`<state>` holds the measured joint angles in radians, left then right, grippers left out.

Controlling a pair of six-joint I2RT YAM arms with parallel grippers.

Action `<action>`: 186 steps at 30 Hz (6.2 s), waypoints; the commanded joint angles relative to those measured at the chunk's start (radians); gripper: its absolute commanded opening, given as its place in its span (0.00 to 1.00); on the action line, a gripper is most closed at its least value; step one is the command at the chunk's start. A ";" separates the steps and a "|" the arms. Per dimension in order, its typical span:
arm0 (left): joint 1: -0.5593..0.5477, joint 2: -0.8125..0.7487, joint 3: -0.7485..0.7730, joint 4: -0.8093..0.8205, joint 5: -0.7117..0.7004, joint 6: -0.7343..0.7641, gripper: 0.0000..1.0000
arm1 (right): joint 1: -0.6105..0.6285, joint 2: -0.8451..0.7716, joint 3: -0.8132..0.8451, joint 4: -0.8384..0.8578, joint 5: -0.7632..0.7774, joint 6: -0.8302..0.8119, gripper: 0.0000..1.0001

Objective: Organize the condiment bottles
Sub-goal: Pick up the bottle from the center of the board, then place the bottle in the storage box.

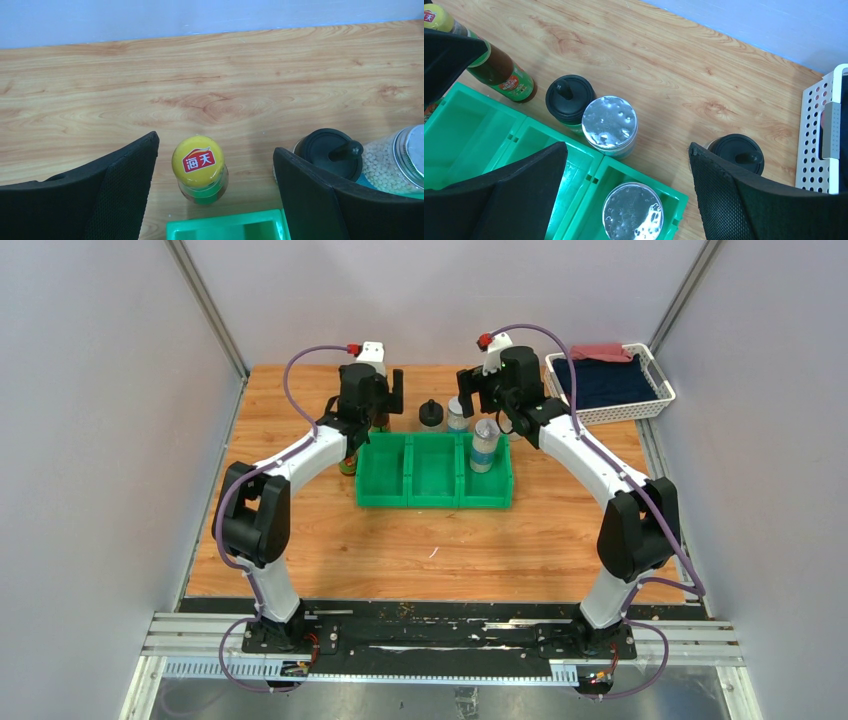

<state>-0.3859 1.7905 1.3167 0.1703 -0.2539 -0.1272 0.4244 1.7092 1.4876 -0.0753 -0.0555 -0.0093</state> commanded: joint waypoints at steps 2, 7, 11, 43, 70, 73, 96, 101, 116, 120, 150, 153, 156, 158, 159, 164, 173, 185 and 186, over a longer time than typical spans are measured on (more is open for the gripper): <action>0.008 0.011 0.016 0.033 -0.021 0.002 0.91 | -0.014 0.010 0.020 0.000 -0.002 -0.015 0.95; 0.012 0.016 0.014 0.037 -0.024 -0.002 0.88 | -0.013 0.008 0.017 -0.002 -0.002 -0.016 0.95; 0.015 0.019 0.014 0.043 -0.022 -0.010 0.85 | -0.013 0.007 0.016 -0.002 0.000 -0.017 0.94; 0.016 0.040 0.001 0.046 -0.093 0.017 0.71 | -0.013 0.001 0.008 0.000 0.002 -0.017 0.94; 0.015 0.038 -0.027 0.069 -0.116 0.004 0.00 | -0.013 0.000 0.016 0.000 -0.012 -0.012 0.94; 0.013 0.031 -0.041 0.085 -0.127 -0.004 0.00 | -0.012 0.000 0.018 -0.001 -0.014 -0.012 0.94; -0.036 0.018 -0.094 0.245 -0.257 0.086 0.00 | -0.012 0.007 0.004 0.009 -0.014 -0.010 0.94; -0.036 0.020 -0.089 0.275 -0.255 0.106 0.00 | -0.013 0.009 0.006 0.010 -0.011 -0.012 0.94; -0.038 0.033 -0.043 0.319 -0.220 0.126 0.00 | -0.015 0.012 0.005 0.015 -0.013 -0.015 0.94; -0.038 0.022 -0.023 0.317 -0.209 0.126 0.00 | -0.016 0.013 0.009 0.013 -0.014 -0.017 0.94; -0.068 -0.069 0.087 0.269 -0.204 0.203 0.00 | -0.016 -0.012 0.017 0.009 -0.021 -0.015 0.94; -0.071 -0.081 0.092 0.268 -0.209 0.208 0.00 | -0.016 -0.014 0.018 0.007 -0.023 -0.015 0.94; -0.073 -0.085 0.104 0.262 -0.209 0.214 0.00 | -0.017 -0.015 0.020 0.006 -0.027 -0.012 0.94; -0.074 -0.088 0.113 0.255 -0.210 0.218 0.00 | -0.016 -0.017 0.022 0.006 -0.029 -0.011 0.94; -0.075 -0.088 0.117 0.251 -0.209 0.219 0.00 | -0.016 -0.018 0.023 0.006 -0.029 -0.010 0.94; -0.084 -0.099 0.128 0.237 -0.213 0.228 0.00 | -0.016 -0.028 0.021 0.004 -0.026 -0.009 0.94; -0.111 -0.140 0.121 0.217 -0.244 0.245 0.00 | -0.016 -0.057 0.009 0.004 -0.029 -0.002 0.94; -0.149 -0.245 0.013 0.212 -0.293 0.223 0.00 | -0.013 -0.119 -0.028 0.012 -0.035 0.033 0.94; -0.153 -0.254 0.003 0.212 -0.296 0.221 0.00 | -0.013 -0.126 -0.033 0.012 -0.033 0.037 0.94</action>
<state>-0.5228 1.6226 1.3434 0.2871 -0.5083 0.0967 0.4240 1.6325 1.4818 -0.0723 -0.0814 -0.0071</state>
